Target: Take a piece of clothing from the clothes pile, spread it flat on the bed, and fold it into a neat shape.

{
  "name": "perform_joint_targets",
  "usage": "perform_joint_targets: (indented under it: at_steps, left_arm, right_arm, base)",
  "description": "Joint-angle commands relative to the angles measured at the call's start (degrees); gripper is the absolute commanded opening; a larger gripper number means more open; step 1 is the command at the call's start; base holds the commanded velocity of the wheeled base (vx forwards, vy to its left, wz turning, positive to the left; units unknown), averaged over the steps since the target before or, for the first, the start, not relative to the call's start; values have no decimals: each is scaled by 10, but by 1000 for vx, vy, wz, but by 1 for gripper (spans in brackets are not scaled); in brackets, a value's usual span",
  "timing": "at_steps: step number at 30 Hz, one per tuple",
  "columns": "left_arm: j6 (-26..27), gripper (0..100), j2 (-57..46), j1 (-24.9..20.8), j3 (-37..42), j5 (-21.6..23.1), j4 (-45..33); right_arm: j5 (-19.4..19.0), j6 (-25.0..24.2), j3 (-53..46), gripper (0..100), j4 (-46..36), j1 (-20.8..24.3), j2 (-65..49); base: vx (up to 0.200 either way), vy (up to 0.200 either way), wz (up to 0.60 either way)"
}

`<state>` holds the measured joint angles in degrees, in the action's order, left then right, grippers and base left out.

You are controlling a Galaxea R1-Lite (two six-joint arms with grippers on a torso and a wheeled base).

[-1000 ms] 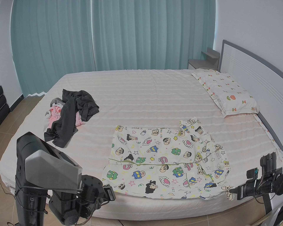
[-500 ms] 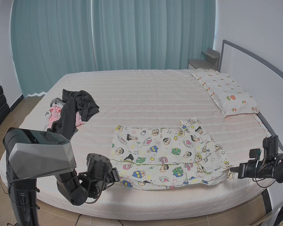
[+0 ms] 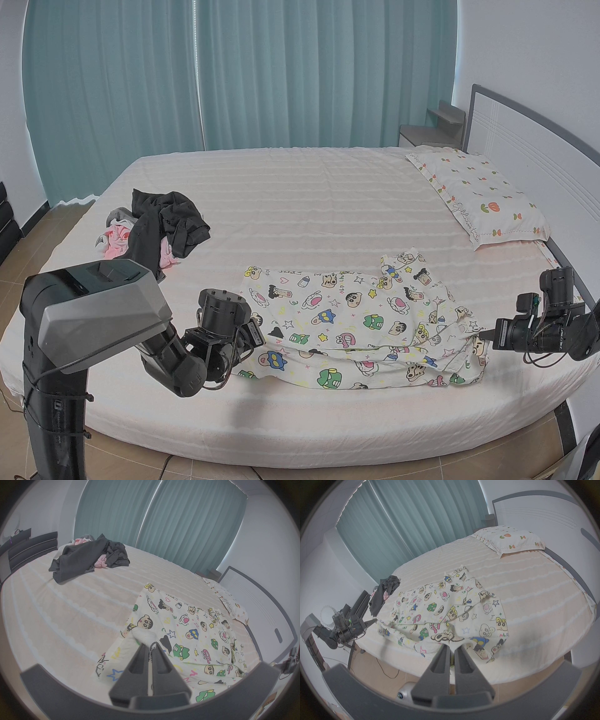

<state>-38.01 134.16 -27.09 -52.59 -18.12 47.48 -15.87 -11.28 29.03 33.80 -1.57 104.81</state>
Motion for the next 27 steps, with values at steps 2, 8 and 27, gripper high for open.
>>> perform_joint_targets:
  at_steps: [2, 8, 27]
  left_arm:
    - [-7, 0, 37, 1, -50, -1, -28]
    - [-10, 0, 59, 2, -89, -1, -41]
    - [-32, 0, 98, 41, -149, -1, -56]
  right_arm:
    - [1, -7, 40, 0, 0, 0, 50]
    - [6, -7, 69, 0, 1, -1, 79]
    - [58, -51, 142, 0, 49, 1, 169]
  base:
    - [0, 0, 0]
    - [0, 0, 0]
    - [0, 0, 0]
